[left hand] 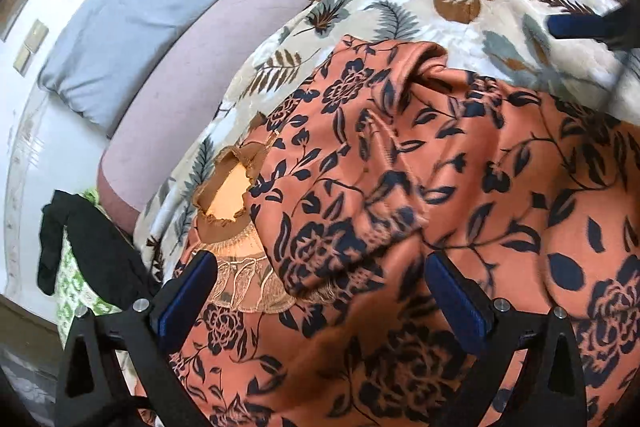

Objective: Fold small clothes

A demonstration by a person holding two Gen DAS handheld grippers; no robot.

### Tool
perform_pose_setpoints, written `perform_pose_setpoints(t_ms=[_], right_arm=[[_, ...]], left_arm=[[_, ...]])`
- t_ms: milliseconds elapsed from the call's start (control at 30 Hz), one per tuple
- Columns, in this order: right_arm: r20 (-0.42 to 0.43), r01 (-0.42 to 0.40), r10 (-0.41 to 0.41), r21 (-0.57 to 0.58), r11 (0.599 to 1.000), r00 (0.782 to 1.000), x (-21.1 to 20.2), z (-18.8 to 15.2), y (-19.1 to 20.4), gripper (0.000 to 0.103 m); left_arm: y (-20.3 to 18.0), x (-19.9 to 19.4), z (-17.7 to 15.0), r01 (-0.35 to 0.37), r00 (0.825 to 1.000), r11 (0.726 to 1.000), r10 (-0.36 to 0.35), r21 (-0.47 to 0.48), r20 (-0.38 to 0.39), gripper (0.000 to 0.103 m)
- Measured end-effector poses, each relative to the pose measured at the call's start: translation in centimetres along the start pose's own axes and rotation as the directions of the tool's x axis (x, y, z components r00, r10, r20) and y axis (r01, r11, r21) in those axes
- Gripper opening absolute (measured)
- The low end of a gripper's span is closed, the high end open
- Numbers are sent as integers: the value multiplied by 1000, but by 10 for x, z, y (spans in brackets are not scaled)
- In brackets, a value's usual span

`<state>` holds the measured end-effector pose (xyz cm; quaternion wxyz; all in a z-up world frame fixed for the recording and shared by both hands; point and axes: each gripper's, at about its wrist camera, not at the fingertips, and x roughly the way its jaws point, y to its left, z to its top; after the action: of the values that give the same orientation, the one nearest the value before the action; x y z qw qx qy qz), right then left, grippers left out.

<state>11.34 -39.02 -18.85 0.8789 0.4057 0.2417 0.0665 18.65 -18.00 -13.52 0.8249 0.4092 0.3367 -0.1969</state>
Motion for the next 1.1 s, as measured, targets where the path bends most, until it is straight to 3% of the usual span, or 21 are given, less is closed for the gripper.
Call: perform_pose_setpoints(t_ms=[133, 200, 300, 367, 433, 533, 633, 667, 700, 733, 767, 800, 833, 900, 933, 967, 1000, 1067, 1100], right_arm=[[-3, -26, 26, 75, 997, 1000, -5, 2, -16, 103], [-13, -36, 38, 116, 993, 999, -6, 1, -23, 103], [-24, -38, 41, 130, 991, 999, -3, 0, -25, 103], [-23, -39, 42, 121, 992, 999, -4, -1, -23, 103], [-18, -39, 41, 116, 993, 999, -5, -1, -23, 103], [-18, -35, 37, 124, 992, 999, -5, -1, -25, 103], [-23, -33, 36, 121, 992, 999, -4, -1, -24, 103], [-25, -31, 35, 116, 993, 999, -3, -2, -24, 103], [-27, -32, 35, 115, 993, 999, -2, -2, -23, 103], [-30, -32, 36, 114, 993, 999, -2, -3, -23, 103], [-33, -31, 34, 112, 993, 999, -1, -3, -23, 103], [-35, -28, 32, 109, 994, 999, -1, -3, -22, 103], [-34, -26, 30, 107, 994, 999, -1, -4, -22, 103], [-36, -21, 25, 105, 994, 999, 1, -5, -22, 103], [-42, -17, 22, 105, 994, 999, 3, -6, -22, 103], [-52, -15, 20, 103, 995, 998, 5, -7, -21, 103], [-60, -13, 19, 99, 995, 998, 7, -8, -20, 103], [-67, -7, 12, 83, 997, 998, 9, -9, -18, 103], [-68, -4, 9, 80, 997, 998, 10, -10, -18, 103]], left_arm=[[22, 5, -4, 50, 999, 997, -50, -59, 7, 100], [15, 7, -6, 89, 996, 996, -89, -15, 12, 93], [2, 12, -1, 63, 998, 997, -64, 45, 12, 91], [3, 20, 2, 69, 998, 997, -70, 36, 1, 82], [0, 32, 5, 58, 998, 996, -57, 66, -28, 61], [1, 42, 7, 43, 998, 995, -37, 96, -60, 40], [25, 40, 12, 87, 995, 995, -89, -49, -40, 28], [41, 36, 12, 110, 993, 981, -113, -157, -13, 24], [54, 33, 10, 116, 993, 965, -117, -236, 12, 13], [72, 27, 5, 111, 994, 931, -101, -347, 47, 8], [94, 22, -5, 86, 996, 869, -58, -487, 72, 8], [119, 20, -22, 75, 996, 764, -31, -640, 78, 8], [140, 27, -43, 99, 995, 633, -60, -768, 78, 9], [158, 54, -82, 121, 984, 428, -173, -896, 50, 14], [159, 68, -101, 95, 977, 374, -211, -923, 15, 14], [159, 77, -113, 83, 972, 351, -234, -933, -2, 14], [157, 86, -128, 81, 964, 310, -266, -947, -4, 14], [156, 93, -152, 118, 954, 212, -294, -970, 51, 16], [156, 92, -153, 127, 954, 210, -294, -970, 61, 15]])
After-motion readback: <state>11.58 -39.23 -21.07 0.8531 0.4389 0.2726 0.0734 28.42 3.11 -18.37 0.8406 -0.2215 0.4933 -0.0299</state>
